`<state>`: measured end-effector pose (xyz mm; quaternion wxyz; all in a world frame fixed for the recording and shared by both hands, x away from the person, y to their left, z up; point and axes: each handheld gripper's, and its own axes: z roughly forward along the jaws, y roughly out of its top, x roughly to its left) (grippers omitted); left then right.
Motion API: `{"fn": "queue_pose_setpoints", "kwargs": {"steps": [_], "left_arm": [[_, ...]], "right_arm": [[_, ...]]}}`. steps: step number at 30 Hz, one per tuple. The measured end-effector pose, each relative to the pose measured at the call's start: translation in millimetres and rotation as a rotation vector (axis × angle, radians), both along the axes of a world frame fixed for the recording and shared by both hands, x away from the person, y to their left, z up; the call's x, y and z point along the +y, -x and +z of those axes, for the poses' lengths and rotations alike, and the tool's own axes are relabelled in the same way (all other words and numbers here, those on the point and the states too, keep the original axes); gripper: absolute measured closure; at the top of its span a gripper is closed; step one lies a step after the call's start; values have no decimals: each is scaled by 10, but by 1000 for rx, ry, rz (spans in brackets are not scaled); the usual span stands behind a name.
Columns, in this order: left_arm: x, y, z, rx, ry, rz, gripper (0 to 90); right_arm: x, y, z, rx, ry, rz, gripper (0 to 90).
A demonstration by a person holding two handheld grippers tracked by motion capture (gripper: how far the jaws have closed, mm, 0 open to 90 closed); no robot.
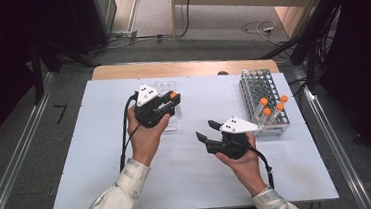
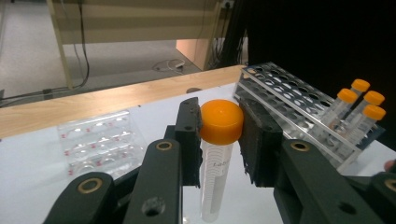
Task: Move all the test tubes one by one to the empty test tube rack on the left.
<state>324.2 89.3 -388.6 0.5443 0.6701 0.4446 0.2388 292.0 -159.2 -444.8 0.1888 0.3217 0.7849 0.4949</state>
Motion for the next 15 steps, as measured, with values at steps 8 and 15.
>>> {"fn": "queue_pose_setpoints", "kwargs": {"steps": [8, 15], "left_arm": [[220, -86, 49, -21, 4, 78, 706], [417, -180, 16, -12, -12, 149, 706]], "right_arm": [[-9, 1, -1, 0, 3, -1, 385], [-21, -2, -3, 4, 1, -6, 386]]}}
